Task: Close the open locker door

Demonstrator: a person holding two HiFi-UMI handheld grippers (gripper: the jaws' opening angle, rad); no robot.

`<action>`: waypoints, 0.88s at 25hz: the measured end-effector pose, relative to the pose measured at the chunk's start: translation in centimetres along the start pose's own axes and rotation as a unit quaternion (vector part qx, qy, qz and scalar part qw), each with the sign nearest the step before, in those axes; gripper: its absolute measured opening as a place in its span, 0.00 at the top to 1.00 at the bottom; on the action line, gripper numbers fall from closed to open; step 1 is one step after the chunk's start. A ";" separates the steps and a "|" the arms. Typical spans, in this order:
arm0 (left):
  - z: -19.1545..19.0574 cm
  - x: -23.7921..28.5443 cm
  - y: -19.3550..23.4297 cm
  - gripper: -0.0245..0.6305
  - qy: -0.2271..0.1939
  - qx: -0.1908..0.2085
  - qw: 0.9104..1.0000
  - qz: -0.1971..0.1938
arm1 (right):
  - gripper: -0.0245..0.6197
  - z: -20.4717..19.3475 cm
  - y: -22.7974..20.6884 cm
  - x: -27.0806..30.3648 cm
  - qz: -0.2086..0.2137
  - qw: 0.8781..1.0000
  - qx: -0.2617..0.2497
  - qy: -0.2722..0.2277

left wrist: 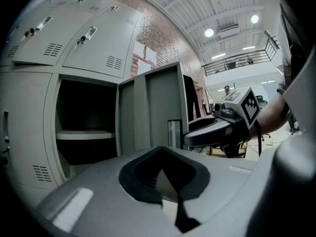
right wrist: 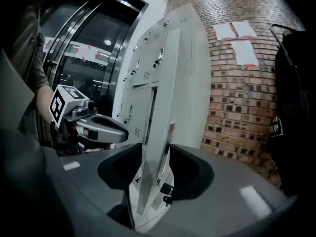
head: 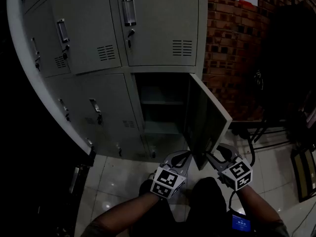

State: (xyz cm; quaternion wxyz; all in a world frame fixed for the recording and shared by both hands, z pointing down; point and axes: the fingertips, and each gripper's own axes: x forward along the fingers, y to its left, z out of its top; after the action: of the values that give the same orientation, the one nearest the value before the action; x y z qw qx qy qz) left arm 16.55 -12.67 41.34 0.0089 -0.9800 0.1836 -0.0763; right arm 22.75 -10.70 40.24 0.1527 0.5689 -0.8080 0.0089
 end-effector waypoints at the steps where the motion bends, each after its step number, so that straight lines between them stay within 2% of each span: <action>1: -0.2 -0.1 0.4 0.96 0.001 -0.002 1.000 0.001 | 0.67 -0.1 0.1 0.4 -0.001 1.000 0.000 0.002; 4: -0.9 -0.3 1.6 0.96 0.003 -0.008 1.000 0.005 | 0.70 -0.2 0.6 1.5 0.003 1.000 0.001 0.004; 11: -1.4 -1.9 4.0 0.96 -0.002 -0.017 1.000 0.020 | 0.67 0.9 4.5 4.0 0.037 0.999 -0.017 0.008; 22: -2.8 -6.5 10.8 0.96 -0.009 -0.022 0.996 0.086 | 0.66 3.6 10.1 11.4 0.069 0.997 -0.031 0.006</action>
State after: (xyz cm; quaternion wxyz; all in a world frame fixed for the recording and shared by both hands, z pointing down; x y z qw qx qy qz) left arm 6.24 -20.32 42.66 -0.0044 -0.9611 0.2691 -0.0622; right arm 9.12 -18.25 41.39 0.1738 0.5065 -0.8445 -0.0019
